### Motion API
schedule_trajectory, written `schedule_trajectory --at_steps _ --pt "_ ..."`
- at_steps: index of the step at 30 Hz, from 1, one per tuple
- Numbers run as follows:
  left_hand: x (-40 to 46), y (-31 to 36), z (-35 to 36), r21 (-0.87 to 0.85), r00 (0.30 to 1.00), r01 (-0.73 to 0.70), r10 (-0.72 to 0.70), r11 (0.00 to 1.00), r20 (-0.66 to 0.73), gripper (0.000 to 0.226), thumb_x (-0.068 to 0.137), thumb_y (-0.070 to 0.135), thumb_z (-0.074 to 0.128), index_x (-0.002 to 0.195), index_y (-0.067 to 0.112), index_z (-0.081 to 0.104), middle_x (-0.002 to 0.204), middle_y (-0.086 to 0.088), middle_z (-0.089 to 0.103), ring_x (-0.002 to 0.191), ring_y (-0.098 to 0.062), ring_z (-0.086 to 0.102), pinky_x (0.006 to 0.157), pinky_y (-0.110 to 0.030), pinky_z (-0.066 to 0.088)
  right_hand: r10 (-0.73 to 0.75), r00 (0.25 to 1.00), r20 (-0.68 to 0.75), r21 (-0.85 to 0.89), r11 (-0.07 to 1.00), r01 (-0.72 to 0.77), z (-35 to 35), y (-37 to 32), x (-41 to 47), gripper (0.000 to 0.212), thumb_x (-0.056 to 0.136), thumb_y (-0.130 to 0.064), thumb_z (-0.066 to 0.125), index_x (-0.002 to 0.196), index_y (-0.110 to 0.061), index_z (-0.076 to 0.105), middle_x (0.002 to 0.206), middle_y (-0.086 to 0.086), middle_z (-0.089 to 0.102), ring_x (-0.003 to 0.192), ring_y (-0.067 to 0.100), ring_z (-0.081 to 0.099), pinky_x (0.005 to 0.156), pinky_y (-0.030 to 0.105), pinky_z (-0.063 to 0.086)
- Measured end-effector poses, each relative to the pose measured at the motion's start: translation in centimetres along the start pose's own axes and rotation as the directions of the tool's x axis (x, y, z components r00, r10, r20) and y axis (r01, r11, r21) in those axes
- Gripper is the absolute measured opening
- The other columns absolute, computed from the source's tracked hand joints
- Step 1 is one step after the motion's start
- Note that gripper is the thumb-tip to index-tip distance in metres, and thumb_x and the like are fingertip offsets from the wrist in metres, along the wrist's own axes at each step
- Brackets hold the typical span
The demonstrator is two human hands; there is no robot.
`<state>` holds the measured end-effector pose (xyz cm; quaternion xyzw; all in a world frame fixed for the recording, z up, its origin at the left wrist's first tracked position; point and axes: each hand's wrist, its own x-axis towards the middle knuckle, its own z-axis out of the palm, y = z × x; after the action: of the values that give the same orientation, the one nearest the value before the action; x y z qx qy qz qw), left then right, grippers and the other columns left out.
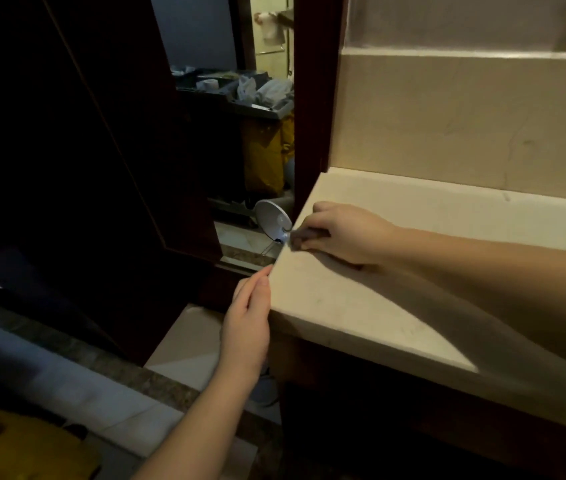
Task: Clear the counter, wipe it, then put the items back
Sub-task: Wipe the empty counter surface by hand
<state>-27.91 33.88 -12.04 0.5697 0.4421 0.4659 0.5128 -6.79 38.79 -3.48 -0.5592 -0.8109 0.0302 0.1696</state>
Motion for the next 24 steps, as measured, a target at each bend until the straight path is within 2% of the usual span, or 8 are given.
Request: schedule_trajectory --at_steps 4,7,10,13,16,18,21,24 --pt "0.0 0.3 0.1 -0.025 1.0 -0.019 0.019 0.999 0.002 0.028 0.101 0.038 0.041 0.12 0.035 0.063 0.12 0.018 0.059 0.108 0.011 0.052 0.076 0.0 0.038 0.22 0.974 -0.06 -0.083 0.971 -0.225 -1.4 1.5 2.7 0.03 0.091 -0.039 0.057 0.111 -0.018 0.064 0.103 0.004 0.054 0.101 0.026 0.053 0.073 0.028 0.033" --pt "0.0 0.7 -0.4 0.008 0.999 -0.026 0.026 1.0 0.028 0.024 0.1 0.035 0.044 0.111 0.047 0.062 0.115 0.029 0.059 0.108 0.015 0.05 0.082 -0.004 0.038 0.09 0.995 -0.038 -0.087 0.992 -0.093 -0.5 -1.2 1.6 0.029 0.09 -0.039 0.058 0.11 -0.018 0.065 0.106 0.005 0.055 0.099 0.025 0.054 0.077 0.032 0.041" --pt "0.1 0.8 -0.7 0.007 0.999 -0.008 0.008 1.0 0.041 0.023 0.098 0.038 0.046 0.11 0.049 0.062 0.117 0.028 0.06 0.108 0.014 0.052 0.086 -0.014 0.039 -0.128 0.991 0.041 -0.004 0.992 0.128 0.1 -3.7 -2.7 0.027 0.086 -0.046 0.056 0.099 -0.025 0.067 0.084 -0.013 0.043 0.076 0.009 0.046 0.058 0.018 0.029" --pt "-0.2 1.0 -0.6 0.028 0.999 -0.023 0.022 0.999 0.032 0.023 0.099 0.035 0.047 0.116 0.043 0.062 0.119 0.022 0.06 0.106 0.013 0.052 0.086 -0.015 0.041 -0.012 1.0 0.004 -0.017 1.0 0.012 -0.9 -2.1 -1.8 0.023 0.089 -0.042 0.059 0.101 -0.025 0.067 0.081 -0.014 0.04 0.08 0.01 0.045 0.06 0.019 0.023" --pt "-0.4 1.6 -0.9 0.025 0.999 0.003 -0.005 1.0 0.051 0.021 0.098 0.034 0.051 0.114 0.043 0.062 0.11 0.029 0.064 0.1 0.018 0.053 0.078 -0.005 0.043 0.129 0.991 -0.045 -0.045 0.99 -0.131 -0.9 -1.7 0.4 0.027 0.091 -0.039 0.058 0.108 -0.02 0.067 0.102 0.003 0.053 0.098 0.023 0.053 0.075 0.03 0.036" --pt "-0.5 1.8 -1.6 -0.005 0.994 0.023 -0.022 1.0 0.108 0.022 0.095 0.03 0.058 0.109 0.046 0.063 0.102 0.034 0.065 0.095 0.018 0.056 0.071 -0.002 0.043 0.013 1.0 -0.022 -0.017 1.0 -0.013 -0.1 -3.4 -0.7 0.024 0.09 -0.038 0.06 0.107 -0.023 0.069 0.103 0.002 0.054 0.096 0.022 0.055 0.077 0.03 0.041" --pt "-1.1 1.8 -2.7 0.015 0.976 -0.005 0.002 1.0 0.218 0.037 0.087 0.022 0.066 0.116 0.045 0.058 0.107 0.036 0.064 0.099 0.015 0.058 0.073 -0.004 0.046 -0.169 0.982 0.084 0.072 0.984 0.163 0.2 -5.1 -4.2 0.029 0.085 -0.044 0.056 0.101 -0.023 0.069 0.094 -0.005 0.053 0.088 0.018 0.056 0.071 0.03 0.044" --pt "-1.5 1.8 -3.0 0.07 0.971 -0.027 0.01 0.997 0.238 0.047 0.084 0.021 0.071 0.119 0.049 0.054 0.11 0.041 0.059 0.105 0.018 0.053 0.075 -0.003 0.044 -0.004 1.0 0.019 0.011 1.0 0.004 -1.1 -3.1 -2.5 0.025 0.087 -0.038 0.062 0.103 -0.021 0.069 0.091 -0.006 0.049 0.094 0.022 0.056 0.069 0.027 0.032"
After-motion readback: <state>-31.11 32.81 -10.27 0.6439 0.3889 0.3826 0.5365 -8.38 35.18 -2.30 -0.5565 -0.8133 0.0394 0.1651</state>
